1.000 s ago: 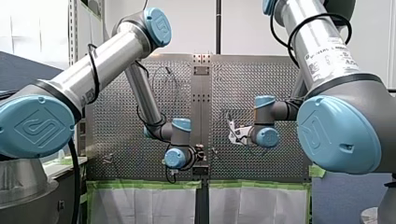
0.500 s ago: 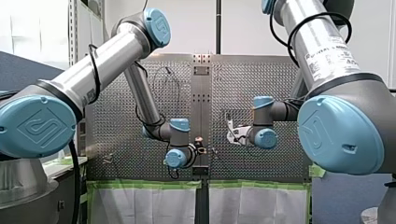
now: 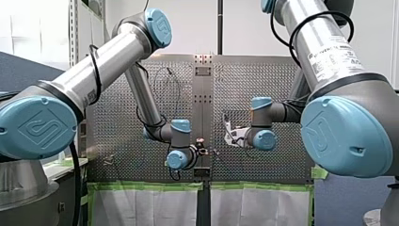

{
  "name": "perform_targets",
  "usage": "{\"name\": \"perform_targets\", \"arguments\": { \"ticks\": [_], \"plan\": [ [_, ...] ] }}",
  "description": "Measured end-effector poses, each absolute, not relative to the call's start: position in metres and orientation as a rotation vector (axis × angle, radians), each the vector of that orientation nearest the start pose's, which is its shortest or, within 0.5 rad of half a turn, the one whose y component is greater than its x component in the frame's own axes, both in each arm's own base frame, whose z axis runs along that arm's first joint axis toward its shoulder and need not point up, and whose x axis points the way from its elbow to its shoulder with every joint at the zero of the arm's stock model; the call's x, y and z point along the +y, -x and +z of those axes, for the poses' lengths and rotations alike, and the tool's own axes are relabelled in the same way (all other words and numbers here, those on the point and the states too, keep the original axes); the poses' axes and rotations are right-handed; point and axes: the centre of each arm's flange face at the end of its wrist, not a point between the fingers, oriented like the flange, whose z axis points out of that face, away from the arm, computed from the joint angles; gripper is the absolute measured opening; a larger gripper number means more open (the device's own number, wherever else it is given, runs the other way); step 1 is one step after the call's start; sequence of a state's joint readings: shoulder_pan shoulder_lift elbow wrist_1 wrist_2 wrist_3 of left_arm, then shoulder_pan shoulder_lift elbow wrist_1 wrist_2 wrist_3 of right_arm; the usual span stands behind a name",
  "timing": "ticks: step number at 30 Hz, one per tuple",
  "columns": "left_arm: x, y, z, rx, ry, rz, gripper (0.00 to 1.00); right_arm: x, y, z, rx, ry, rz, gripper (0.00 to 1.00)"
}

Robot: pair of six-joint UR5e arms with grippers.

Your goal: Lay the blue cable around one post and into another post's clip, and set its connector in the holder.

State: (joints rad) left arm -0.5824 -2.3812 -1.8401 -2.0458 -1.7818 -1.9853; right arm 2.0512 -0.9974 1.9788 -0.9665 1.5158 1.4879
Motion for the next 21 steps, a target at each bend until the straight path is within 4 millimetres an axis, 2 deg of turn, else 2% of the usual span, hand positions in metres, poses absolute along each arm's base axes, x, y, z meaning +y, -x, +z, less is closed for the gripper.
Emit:
{"name": "perform_targets", "arguments": {
  "ticks": [4,5,6,7,8,9,10,11,21],
  "plan": [
    [-0.4178,-0.4329,0.0113,1.588,0.051,-0.608,1.0,-0.4187,-0.3775,0.0921,-0.837,-1.624,1.527,0.19],
    [-0.4175,-0.433,0.0112,1.588,0.054,-0.606,0.94,-0.4183,-0.378,0.0921,-0.836,-1.625,1.528,0.19],
    [-0.4173,-0.4331,0.0112,1.588,0.055,-0.605,0.62,-0.4181,-0.3782,0.0921,-0.836,-1.625,1.528,0.19],
    [-0.417,-0.4331,0.0111,1.588,0.056,-0.603,0.62,-0.4179,-0.3785,0.0921,-0.836,-1.625,1.529,0.19],
    [-0.4168,-0.4331,0.0111,1.588,0.058,-0.601,0.39,-0.4175,-0.3786,0.092,-0.836,-1.626,1.529,0.19],
    [-0.4165,-0.4332,0.0111,1.588,0.06,-0.598,0.07,-0.4174,-0.3787,0.0919,-0.836,-1.627,1.53,0.19],
    [-0.4161,-0.4333,0.0111,1.588,0.063,-0.594,0.07,-0.4172,-0.3788,0.0918,-0.835,-1.627,1.53,0.19],
    [-0.4155,-0.4336,0.0111,1.586,0.067,-0.589,0.0,-0.417,-0.379,0.0918,-0.835,-1.628,1.53,0.19],
    [-0.4222,-0.4327,0.0136,1.564,0.013,-0.609,0.0,-0.416,-0.3785,0.0908,-0.838,-1.63,1.53,0.19]
  ]
}}
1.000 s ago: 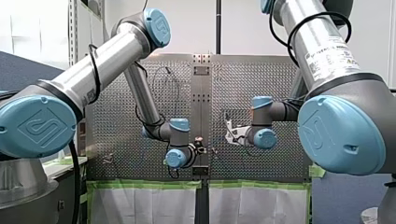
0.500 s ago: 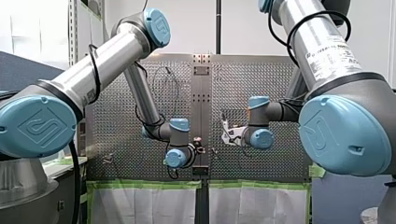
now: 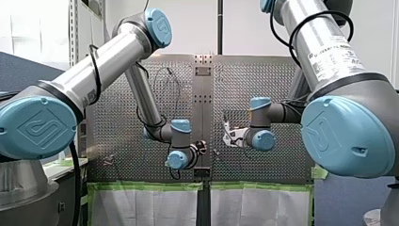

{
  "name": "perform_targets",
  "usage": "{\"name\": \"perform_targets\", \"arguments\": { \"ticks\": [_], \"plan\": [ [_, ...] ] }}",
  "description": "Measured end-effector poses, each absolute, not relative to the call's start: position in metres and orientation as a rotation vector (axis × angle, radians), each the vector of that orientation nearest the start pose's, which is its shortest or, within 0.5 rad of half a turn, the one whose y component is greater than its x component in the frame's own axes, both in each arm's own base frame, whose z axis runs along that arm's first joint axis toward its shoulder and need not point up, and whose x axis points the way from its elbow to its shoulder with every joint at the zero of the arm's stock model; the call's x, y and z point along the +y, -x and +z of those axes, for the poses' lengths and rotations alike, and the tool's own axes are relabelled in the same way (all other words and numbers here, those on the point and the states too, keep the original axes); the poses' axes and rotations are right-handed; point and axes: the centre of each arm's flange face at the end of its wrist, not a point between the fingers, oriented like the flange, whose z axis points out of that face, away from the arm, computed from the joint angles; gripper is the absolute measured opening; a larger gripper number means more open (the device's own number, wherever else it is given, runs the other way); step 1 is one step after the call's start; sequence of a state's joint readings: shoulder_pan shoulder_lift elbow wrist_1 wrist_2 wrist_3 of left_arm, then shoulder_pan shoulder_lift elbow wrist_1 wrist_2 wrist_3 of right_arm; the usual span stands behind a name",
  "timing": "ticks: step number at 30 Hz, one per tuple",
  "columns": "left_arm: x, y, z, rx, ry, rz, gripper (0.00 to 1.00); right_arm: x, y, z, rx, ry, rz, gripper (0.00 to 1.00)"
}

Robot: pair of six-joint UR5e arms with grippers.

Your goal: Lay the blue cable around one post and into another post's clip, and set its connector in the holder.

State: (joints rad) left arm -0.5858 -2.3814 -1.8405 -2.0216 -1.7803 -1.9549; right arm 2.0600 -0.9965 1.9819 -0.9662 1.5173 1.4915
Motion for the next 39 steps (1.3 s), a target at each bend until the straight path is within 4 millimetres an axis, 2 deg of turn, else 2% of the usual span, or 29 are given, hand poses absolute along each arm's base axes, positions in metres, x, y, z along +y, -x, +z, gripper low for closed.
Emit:
{"name": "perform_targets", "arguments": {
  "ticks": [4,10,14,20,27,39],
  "plan": [
    [-0.422,-0.431,0.008,1.571,0.011,-0.609,0.0,-0.419,-0.375,0.09,-0.861,-1.624,1.529,0.19],
    [-0.42,-0.428,-0.018,1.588,0.013,-0.631,0.0,-0.427,-0.365,0.089,-0.913,-1.591,1.513,0.19],
    [-0.418,-0.426,-0.034,1.592,0.016,-0.636,0.0,-0.431,-0.357,0.079,-0.946,-1.578,1.478,0.19],
    [-0.417,-0.428,-0.039,1.592,0.015,-0.634,0.0,-0.434,-0.347,0.053,-0.992,-1.584,1.427,0.19],
    [-0.419,-0.434,-0.04,1.593,0.003,-0.643,0.0,-0.439,-0.337,0.034,-1.027,-1.58,1.407,0.19],
    [-0.43,-0.446,-0.068,1.642,-0.013,-0.643,0.0,-0.454,-0.322,0.027,-1.031,-1.55,1.421,0.19]
  ]
}}
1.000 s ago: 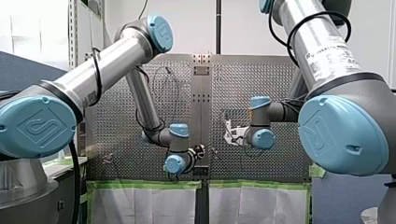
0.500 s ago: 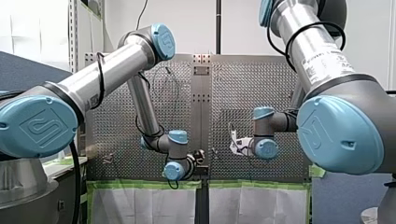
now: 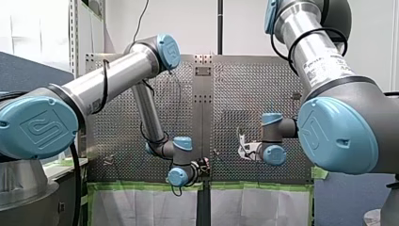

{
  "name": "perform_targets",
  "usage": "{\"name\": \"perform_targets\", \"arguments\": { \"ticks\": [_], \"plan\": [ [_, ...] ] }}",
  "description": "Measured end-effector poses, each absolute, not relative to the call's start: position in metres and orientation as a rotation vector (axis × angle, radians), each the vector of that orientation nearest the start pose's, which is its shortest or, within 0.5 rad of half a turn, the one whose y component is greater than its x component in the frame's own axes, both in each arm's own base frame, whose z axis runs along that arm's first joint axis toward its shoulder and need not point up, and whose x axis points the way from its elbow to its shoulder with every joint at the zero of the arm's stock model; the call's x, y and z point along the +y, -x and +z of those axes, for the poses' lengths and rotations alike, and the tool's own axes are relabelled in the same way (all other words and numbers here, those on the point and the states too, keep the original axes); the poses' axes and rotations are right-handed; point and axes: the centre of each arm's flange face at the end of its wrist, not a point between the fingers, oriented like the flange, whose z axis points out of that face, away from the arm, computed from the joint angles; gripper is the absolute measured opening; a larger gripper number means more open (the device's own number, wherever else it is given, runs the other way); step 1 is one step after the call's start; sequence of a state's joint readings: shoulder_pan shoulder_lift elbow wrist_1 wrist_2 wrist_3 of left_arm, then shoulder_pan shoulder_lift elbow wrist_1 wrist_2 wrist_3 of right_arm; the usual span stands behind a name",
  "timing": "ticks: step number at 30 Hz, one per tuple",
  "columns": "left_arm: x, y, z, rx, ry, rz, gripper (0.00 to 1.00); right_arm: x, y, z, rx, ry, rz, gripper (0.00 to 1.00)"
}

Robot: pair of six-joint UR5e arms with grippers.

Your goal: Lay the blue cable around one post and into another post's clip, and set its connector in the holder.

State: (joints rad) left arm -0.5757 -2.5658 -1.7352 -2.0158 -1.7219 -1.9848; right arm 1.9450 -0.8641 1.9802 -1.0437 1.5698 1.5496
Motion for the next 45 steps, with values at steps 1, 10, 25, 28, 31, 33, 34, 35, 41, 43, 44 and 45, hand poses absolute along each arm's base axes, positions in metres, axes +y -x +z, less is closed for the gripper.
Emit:
{"name": "perform_targets", "arguments": {
  "ticks": [1,10,25,28,31,33,34,35,41,43,44,45],
  "plan": [
    [-0.431,-0.448,-0.068,1.641,-0.011,-0.643,0.0,-0.455,-0.321,0.026,-1.029,-1.55,1.425,0.19],
    [-0.435,-0.463,-0.063,1.633,0.006,-0.643,0.0,-0.466,-0.317,0.018,-1.023,-1.571,1.446,0.19],
    [-0.433,-0.475,-0.067,1.644,0.025,-0.628,0.0,-0.474,-0.3,-0.004,-1.038,-1.61,1.431,0.19],
    [-0.43,-0.479,-0.067,1.641,0.031,-0.621,0.0,-0.476,-0.294,-0.01,-1.048,-1.608,1.42,0.19],
    [-0.427,-0.482,-0.066,1.64,0.038,-0.613,0.0,-0.48,-0.288,-0.012,-1.054,-1.6,1.413,0.19],
    [-0.424,-0.485,-0.067,1.639,0.042,-0.601,0.0,-0.483,-0.283,-0.012,-1.057,-1.595,1.405,0.19],
    [-0.422,-0.486,-0.067,1.638,0.046,-0.594,0.0,-0.484,-0.281,-0.012,-1.058,-1.593,1.402,0.19],
    [-0.42,-0.487,-0.066,1.636,0.051,-0.583,0.0,-0.486,-0.279,-0.012,-1.06,-1.59,1.398,0.19],
    [-0.417,-0.491,-0.065,1.617,0.06,-0.539,0.0,-0.493,-0.269,-0.011,-1.067,-1.568,1.392,0.19],
    [-0.417,-0.492,-0.064,1.607,0.064,-0.532,0.0,-0.495,-0.267,-0.011,-1.067,-1.563,1.39,0.19],
    [-0.418,-0.493,-0.063,1.602,0.067,-0.529,0.0,-0.496,-0.266,-0.011,-1.068,-1.561,1.387,0.19],
    [-0.419,-0.494,-0.062,1.598,0.068,-0.529,0.0,-0.496,-0.265,-0.011,-1.069,-1.56,1.386,0.19]
  ]
}}
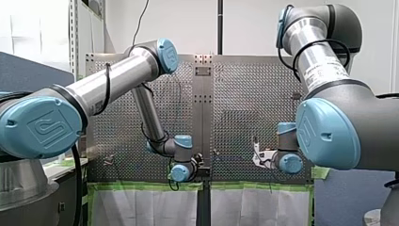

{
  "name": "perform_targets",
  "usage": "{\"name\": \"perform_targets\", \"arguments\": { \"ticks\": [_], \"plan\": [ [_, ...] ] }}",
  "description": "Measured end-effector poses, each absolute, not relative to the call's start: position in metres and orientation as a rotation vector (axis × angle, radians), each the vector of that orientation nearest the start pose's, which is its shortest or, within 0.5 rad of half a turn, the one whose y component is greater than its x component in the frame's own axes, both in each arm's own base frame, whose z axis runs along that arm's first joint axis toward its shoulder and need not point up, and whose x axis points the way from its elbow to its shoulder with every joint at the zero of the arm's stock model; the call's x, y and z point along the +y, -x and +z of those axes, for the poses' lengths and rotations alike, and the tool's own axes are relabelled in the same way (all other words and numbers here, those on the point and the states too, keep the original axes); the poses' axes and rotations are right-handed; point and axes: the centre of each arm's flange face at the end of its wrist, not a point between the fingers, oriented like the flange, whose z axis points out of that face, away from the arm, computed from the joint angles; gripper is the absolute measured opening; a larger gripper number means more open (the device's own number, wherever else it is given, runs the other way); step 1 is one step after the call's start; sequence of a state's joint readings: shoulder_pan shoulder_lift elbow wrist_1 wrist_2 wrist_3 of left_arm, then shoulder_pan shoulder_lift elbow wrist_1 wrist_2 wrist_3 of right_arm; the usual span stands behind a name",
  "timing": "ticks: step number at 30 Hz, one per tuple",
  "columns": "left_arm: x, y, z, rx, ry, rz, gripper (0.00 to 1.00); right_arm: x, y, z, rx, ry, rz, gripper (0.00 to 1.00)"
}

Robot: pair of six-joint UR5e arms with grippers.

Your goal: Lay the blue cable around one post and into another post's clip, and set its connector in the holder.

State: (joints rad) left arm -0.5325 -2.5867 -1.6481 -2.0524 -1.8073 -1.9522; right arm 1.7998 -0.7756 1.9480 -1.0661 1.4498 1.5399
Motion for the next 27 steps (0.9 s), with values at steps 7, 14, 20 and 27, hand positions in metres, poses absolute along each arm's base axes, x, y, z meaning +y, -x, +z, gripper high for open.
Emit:
{"name": "perform_targets", "arguments": {
  "ticks": [7,14,20,27],
  "plan": [
    [-0.425,-0.497,-0.058,1.581,0.057,-0.524,0.0,-0.498,-0.261,-0.011,-1.082,-1.561,1.377,0.19],
    [-0.425,-0.498,-0.056,1.575,0.035,-0.472,0.0,-0.499,-0.26,-0.012,-1.083,-1.567,1.367,0.19],
    [-0.425,-0.498,-0.056,1.573,0.022,-0.437,0.0,-0.501,-0.26,-0.011,-1.072,-1.557,1.375,0.19],
    [-0.425,-0.499,-0.056,1.571,0.018,-0.426,0.0,-0.508,-0.262,-0.007,-1.039,-1.554,1.407,0.19]
  ]
}}
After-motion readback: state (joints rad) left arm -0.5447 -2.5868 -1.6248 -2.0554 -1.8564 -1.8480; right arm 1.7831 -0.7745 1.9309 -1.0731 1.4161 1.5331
